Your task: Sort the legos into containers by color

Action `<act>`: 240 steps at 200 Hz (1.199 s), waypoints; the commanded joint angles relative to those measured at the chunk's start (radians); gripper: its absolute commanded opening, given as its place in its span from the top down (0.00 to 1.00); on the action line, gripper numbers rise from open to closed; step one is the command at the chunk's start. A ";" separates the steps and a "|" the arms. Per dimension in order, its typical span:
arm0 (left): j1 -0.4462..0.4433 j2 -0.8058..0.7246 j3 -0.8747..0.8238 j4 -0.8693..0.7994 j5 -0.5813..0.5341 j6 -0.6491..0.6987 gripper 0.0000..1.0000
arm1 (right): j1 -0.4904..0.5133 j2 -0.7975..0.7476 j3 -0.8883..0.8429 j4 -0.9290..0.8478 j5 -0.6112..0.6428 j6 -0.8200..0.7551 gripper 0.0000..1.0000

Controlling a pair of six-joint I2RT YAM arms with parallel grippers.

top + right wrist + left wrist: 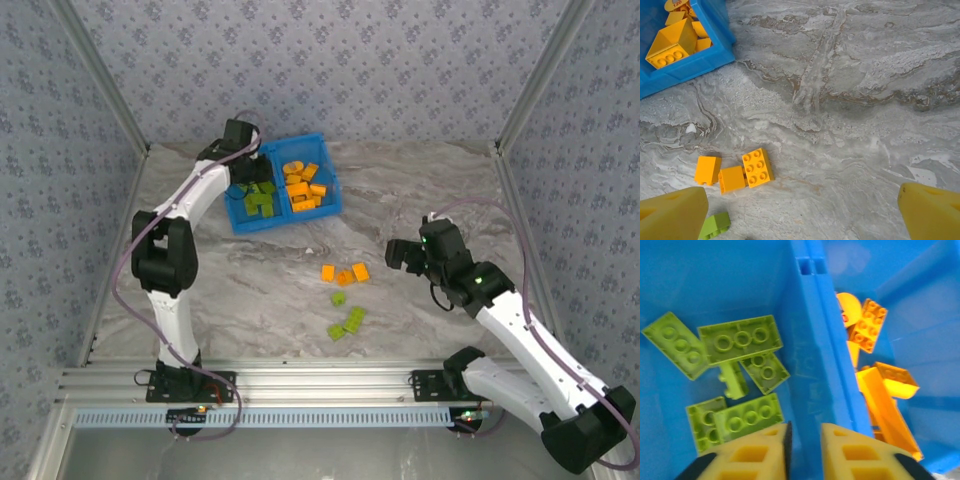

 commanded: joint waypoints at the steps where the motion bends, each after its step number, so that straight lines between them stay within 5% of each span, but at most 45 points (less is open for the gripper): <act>1: -0.022 -0.154 -0.080 0.086 0.088 -0.040 0.70 | 0.006 -0.012 0.009 -0.028 0.028 0.020 0.00; 34: -0.121 -0.381 -0.274 0.112 0.048 -0.056 0.62 | 0.004 0.008 -0.004 0.015 0.016 0.026 0.00; 70: -0.354 -0.585 -0.481 0.108 -0.054 -0.023 0.52 | 0.003 0.048 -0.013 0.076 -0.001 0.032 0.00; 134: -0.756 -0.513 -0.621 0.084 -0.226 -0.076 0.38 | -0.008 0.092 0.021 0.075 -0.010 0.013 0.00; 240: -0.803 -0.211 -0.625 0.172 -0.134 0.088 0.33 | -0.020 0.072 0.014 0.050 -0.003 0.021 0.00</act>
